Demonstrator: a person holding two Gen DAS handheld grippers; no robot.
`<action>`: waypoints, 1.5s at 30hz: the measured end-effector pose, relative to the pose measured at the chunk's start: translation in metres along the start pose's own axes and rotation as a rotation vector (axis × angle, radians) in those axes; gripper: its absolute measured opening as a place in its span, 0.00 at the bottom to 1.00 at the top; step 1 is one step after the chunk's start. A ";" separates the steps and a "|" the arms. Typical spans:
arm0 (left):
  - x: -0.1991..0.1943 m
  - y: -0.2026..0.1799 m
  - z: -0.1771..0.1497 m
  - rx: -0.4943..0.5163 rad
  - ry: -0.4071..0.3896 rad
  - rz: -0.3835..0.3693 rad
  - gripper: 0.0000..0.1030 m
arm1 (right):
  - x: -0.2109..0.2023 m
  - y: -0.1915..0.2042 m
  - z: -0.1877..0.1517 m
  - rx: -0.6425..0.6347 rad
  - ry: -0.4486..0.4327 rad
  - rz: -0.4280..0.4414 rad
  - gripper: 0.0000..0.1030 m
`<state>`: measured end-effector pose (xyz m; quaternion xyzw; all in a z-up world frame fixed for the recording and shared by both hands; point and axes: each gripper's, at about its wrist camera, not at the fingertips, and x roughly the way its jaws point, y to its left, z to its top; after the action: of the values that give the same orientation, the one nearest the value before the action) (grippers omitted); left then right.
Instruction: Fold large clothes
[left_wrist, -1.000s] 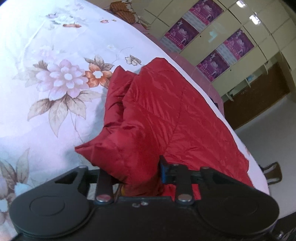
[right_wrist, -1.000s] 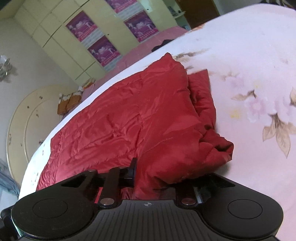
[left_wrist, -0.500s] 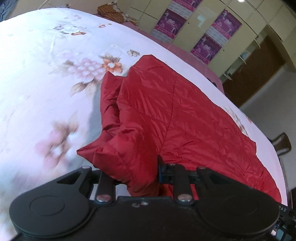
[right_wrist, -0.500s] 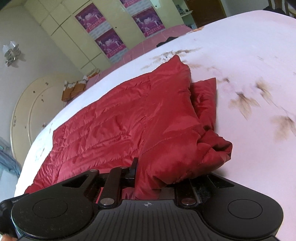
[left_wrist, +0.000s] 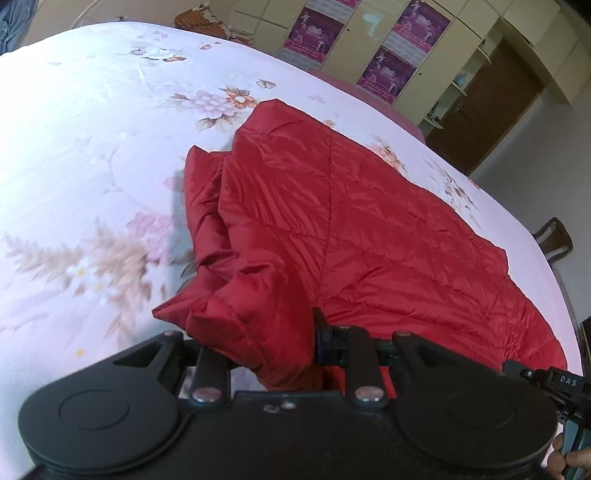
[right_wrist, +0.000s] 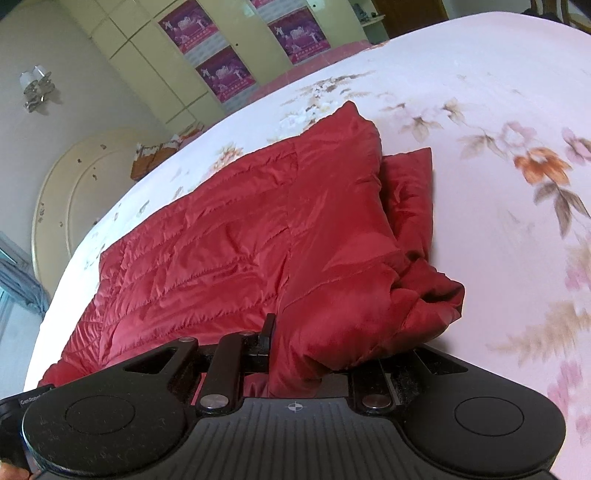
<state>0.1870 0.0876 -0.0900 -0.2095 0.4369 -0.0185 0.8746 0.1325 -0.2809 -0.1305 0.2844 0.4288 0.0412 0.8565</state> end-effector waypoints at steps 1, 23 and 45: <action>-0.003 0.002 -0.002 -0.004 0.001 -0.002 0.24 | 0.000 0.000 0.000 0.000 0.002 0.001 0.18; -0.002 0.018 -0.016 -0.029 0.010 0.047 0.75 | 0.034 -0.023 0.048 0.017 -0.034 -0.105 0.60; -0.014 0.042 -0.040 -0.234 -0.036 -0.124 0.81 | 0.027 0.067 0.040 -0.343 -0.122 -0.084 0.60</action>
<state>0.1411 0.1147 -0.1172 -0.3371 0.4065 -0.0179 0.8490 0.1915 -0.2345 -0.0955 0.1179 0.3742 0.0604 0.9178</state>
